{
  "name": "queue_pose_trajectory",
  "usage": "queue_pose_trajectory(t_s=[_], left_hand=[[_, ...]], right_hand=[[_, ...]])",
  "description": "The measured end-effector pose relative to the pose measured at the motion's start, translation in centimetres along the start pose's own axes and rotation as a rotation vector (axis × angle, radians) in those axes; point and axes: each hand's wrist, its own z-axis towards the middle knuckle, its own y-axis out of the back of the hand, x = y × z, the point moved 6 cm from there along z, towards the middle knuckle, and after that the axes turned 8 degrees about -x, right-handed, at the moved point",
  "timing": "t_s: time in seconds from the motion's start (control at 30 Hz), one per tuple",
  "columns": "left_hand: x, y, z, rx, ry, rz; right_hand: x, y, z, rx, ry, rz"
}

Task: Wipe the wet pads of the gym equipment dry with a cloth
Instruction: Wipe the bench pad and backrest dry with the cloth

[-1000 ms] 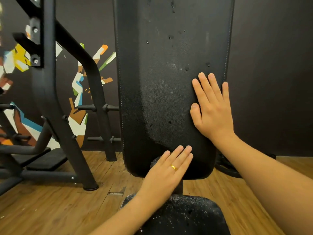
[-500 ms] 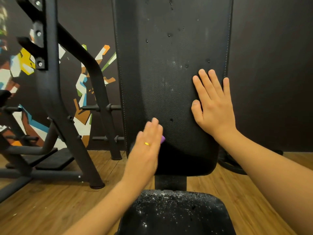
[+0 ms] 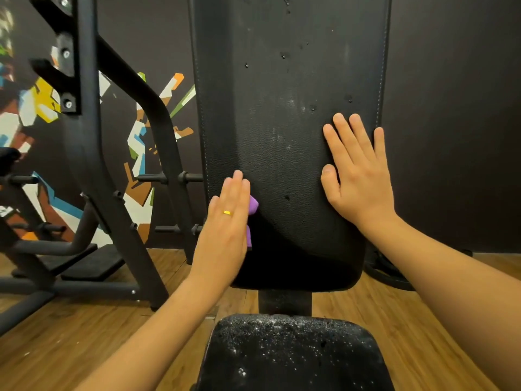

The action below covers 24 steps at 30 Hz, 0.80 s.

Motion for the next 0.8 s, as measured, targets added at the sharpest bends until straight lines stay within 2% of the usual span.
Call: queue_pose_trajectory(t_s=[0.07, 0.27, 0.4, 0.47, 0.57, 0.63, 0.8], left_hand=[[0.0, -0.4, -0.2, 0.007, 0.1, -0.084], [-1.6, -0.9, -1.5, 0.086, 0.256, -0.435], [0.0, -0.2, -1.9, 0.126, 0.17, -0.545], [0.9, -0.2, -2.2, 0.121, 0.166, -0.453], [2.3, -0.6, -2.8, 0.084, 0.265, -0.231], [2.5, -0.7, -2.9, 0.061, 0.266, -0.158], [2.3, -1.0, -2.7, 0.132, 0.189, 0.074]], right_hand=[[0.0, 0.0, 0.1, 0.005, -0.002, 0.004], [0.0, 0.0, 0.1, 0.047, -0.007, -0.021], [0.5, 0.1, 0.2, 0.138, -0.035, -0.05], [1.0, 0.4, 0.1, 0.199, -0.077, -0.046], [2.6, 1.2, -0.7, 0.274, -0.091, -0.01], [4.3, 1.6, -1.9, 0.304, -0.011, 0.006], [8.4, 1.0, -4.5, 0.364, 0.241, 0.109]])
